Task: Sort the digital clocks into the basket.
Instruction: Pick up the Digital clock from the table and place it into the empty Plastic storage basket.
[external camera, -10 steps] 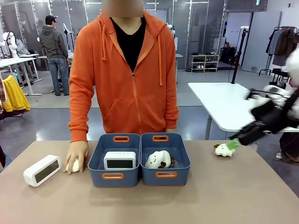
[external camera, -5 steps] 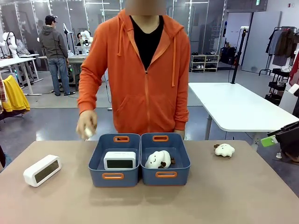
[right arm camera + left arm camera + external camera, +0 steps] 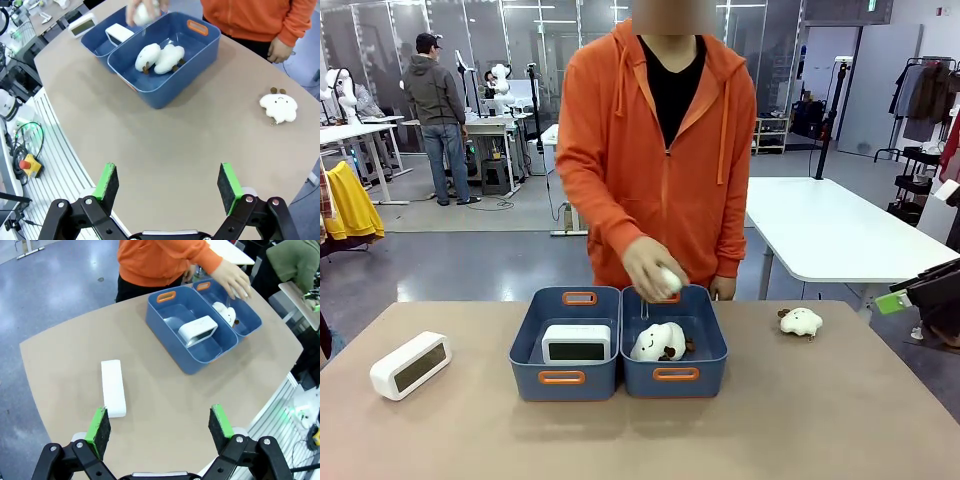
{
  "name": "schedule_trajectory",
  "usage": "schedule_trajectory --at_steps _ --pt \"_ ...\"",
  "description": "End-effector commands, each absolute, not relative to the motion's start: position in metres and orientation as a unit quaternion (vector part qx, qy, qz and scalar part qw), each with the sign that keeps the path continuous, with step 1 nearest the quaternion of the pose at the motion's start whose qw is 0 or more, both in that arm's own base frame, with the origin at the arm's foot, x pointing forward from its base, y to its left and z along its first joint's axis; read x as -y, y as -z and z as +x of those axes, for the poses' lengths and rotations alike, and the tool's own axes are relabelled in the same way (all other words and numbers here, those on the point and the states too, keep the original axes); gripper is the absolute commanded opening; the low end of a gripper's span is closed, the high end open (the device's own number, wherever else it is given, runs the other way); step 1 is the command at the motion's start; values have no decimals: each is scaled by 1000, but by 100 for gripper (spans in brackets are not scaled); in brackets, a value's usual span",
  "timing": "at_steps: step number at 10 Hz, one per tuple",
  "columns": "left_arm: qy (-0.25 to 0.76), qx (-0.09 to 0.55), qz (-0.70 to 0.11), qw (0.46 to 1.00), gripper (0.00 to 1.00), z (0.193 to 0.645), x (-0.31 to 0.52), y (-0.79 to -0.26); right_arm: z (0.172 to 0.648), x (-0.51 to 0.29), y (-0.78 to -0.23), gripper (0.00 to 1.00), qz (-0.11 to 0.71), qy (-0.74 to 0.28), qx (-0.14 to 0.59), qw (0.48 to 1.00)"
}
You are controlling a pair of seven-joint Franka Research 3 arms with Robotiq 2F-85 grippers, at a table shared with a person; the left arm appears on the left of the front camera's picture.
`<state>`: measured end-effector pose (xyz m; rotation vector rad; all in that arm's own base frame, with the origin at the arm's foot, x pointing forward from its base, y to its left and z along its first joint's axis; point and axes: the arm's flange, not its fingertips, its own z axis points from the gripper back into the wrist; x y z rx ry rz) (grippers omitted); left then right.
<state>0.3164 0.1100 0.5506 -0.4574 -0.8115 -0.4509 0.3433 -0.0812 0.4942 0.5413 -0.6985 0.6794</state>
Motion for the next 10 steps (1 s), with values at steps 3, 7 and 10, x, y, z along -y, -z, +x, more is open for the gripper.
schedule_trajectory --at_steps 3,7,10 --pt "216 388 -219 869 100 316 -110 -551 340 82 -494 100 260 -326 328 848" --pt "266 317 52 909 100 324 -58 -552 340 82 -494 100 260 -326 328 848" --pt "306 243 106 914 100 365 -34 -509 340 82 -494 100 260 -326 328 848"
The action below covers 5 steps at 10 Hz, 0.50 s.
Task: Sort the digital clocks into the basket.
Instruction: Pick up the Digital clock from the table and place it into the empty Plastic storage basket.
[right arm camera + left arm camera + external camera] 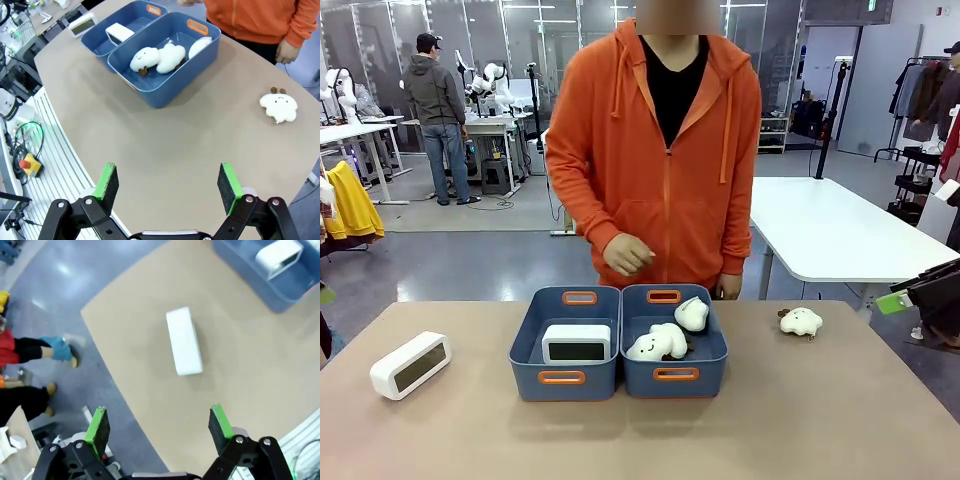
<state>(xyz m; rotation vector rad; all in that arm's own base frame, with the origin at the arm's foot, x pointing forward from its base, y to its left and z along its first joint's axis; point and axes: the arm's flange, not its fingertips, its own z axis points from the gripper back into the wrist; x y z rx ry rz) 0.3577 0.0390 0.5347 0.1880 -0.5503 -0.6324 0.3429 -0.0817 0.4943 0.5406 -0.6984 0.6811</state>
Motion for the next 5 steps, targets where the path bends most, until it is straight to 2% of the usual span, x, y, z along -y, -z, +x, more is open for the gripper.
schedule_trajectory --at_steps 1,3,5 --pt "321 224 107 914 100 379 -29 -492 340 82 -494 100 260 -326 328 848" --pt "272 203 63 939 100 406 -24 -463 340 82 -494 100 260 -326 328 848" --pt "241 186 64 950 100 428 -23 -434 340 82 -494 100 260 -326 328 848"
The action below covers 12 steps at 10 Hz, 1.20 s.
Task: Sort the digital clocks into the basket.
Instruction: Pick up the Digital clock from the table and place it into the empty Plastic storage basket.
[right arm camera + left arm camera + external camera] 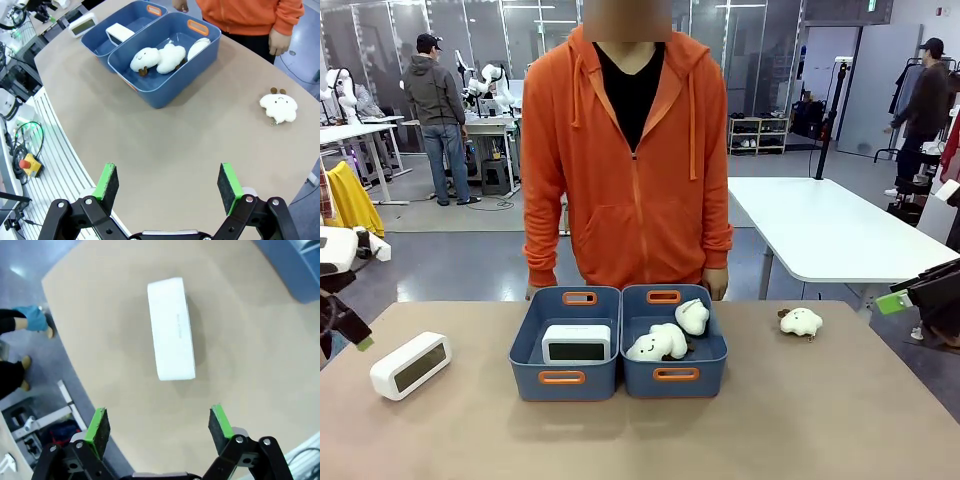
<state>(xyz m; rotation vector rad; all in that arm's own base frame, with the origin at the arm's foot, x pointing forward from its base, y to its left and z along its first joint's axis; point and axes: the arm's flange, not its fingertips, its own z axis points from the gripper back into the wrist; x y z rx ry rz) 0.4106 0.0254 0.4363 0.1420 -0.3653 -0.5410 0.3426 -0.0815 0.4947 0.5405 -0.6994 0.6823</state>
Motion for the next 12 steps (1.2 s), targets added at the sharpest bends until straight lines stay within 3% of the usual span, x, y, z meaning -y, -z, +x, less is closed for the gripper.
schedule_trajectory --at_steps 1,12 --pt "227 179 68 955 100 438 -21 -420 340 82 -494 100 260 -326 328 848" --pt "206 151 36 966 100 476 -13 -325 340 82 -494 100 260 -326 328 848"
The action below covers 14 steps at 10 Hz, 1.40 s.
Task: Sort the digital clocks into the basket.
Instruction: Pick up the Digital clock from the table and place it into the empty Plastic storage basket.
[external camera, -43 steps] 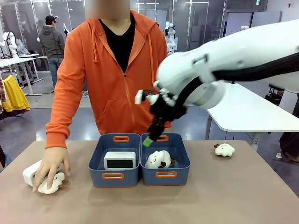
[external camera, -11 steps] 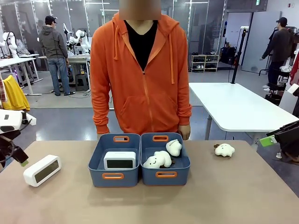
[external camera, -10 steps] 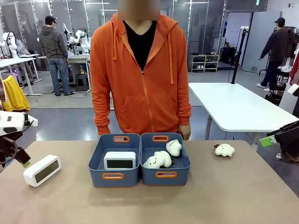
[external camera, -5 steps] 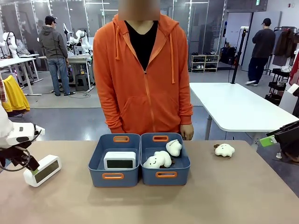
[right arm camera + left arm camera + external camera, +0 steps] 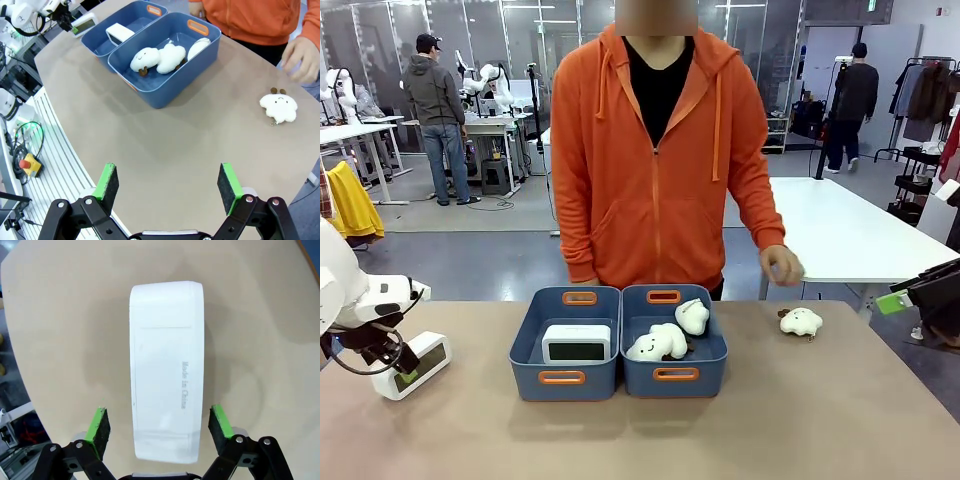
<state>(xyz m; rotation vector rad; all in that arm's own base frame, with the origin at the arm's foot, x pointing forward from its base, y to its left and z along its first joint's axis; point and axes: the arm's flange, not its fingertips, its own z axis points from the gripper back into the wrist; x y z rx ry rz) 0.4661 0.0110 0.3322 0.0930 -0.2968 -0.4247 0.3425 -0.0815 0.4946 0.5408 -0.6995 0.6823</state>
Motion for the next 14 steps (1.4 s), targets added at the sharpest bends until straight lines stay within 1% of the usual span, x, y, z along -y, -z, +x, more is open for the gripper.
schedule_trajectory --at_steps 1,4,5,7,8,9,10,11,12,13,14 --pt "209 139 29 968 100 477 -10 -322 340 82 -494 100 260 -326 328 848" --pt "226 140 22 964 12 479 -9 -324 340 82 -494 100 260 -326 328 848" --pt "223 135 24 965 0 479 -11 -324 340 82 -494 100 260 -326 328 848" --pt "225 129 22 966 0 477 -11 -324 340 82 -494 100 260 -326 328 848" --pt "221 125 23 967 3 475 -12 -327 340 82 -494 100 260 -326 328 848" --pt "222 112 14 968 0 471 -12 -342 340 82 -494 100 260 -326 328 848" --pt "232 118 -11 966 0 462 -16 -378 340 82 -494 100 260 -326 328 848" --pt "258 118 -42 958 0 447 -30 -427 340 82 -494 100 260 -326 328 848" --pt "284 120 -65 949 0 431 -43 -462 340 82 -494 100 260 -326 328 848" --pt "306 133 -100 937 0 415 -54 -484 340 82 -494 100 260 -326 328 848" --pt "321 152 -125 926 0 404 -58 -495 340 82 -494 100 260 -326 328 848"
